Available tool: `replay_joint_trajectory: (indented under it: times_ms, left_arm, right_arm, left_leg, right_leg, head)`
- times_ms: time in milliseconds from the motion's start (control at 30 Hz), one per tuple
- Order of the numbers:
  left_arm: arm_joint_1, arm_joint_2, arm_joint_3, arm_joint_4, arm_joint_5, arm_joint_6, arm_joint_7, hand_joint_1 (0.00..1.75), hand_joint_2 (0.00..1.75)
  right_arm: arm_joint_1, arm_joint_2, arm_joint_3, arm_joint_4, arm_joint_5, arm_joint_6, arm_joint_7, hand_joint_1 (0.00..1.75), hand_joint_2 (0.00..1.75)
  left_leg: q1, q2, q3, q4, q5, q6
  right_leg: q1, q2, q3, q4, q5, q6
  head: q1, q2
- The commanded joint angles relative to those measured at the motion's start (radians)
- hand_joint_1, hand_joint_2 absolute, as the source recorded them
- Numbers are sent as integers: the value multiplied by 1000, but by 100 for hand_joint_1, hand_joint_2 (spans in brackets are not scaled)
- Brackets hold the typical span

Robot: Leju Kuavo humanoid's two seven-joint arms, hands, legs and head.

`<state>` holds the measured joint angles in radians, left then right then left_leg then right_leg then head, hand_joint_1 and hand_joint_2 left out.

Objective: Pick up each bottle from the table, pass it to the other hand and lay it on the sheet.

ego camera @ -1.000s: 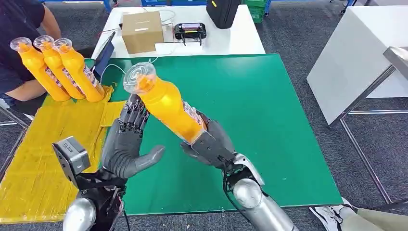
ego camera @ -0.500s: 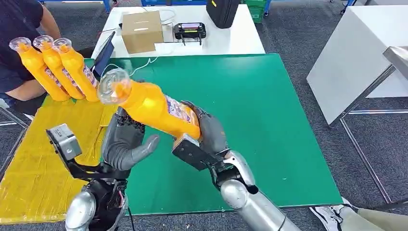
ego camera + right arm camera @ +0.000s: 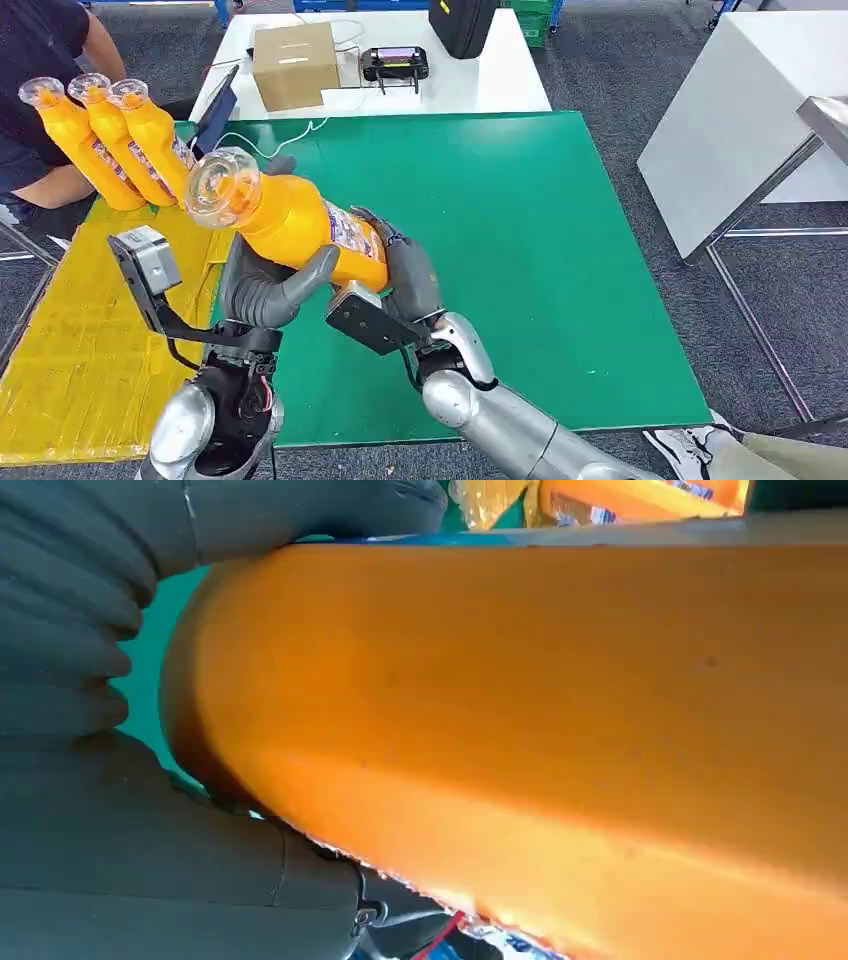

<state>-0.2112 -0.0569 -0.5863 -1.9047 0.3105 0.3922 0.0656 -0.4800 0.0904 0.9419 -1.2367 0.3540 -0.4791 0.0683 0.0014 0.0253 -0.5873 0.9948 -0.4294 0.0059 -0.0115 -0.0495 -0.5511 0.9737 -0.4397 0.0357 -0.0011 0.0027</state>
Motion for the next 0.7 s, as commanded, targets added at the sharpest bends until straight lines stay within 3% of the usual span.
replay_joint_trajectory:
  times_ms: [33, 700]
  left_arm:
    - [-78, 45, -94, 27, -14, 31, -56, 175, 175]
    - [-55, 59, -88, 21, -106, 12, -95, 175, 175]
  right_arm:
    - [-50, -20, 122, 123, -23, 5, 16, 175, 175]
    - [-38, -31, 102, 128, -30, -33, 22, 175, 175]
  left_leg:
    - [1, -3, 2, -1, 0, -1]
    - [2, -5, 1, 0, 0, -1]
  right_leg:
    - [1, 1, 3, -1, -1, -1]
    - [1, 1, 3, -1, -1, -1]
  head:
    - [0, 0]
    - [0, 0]
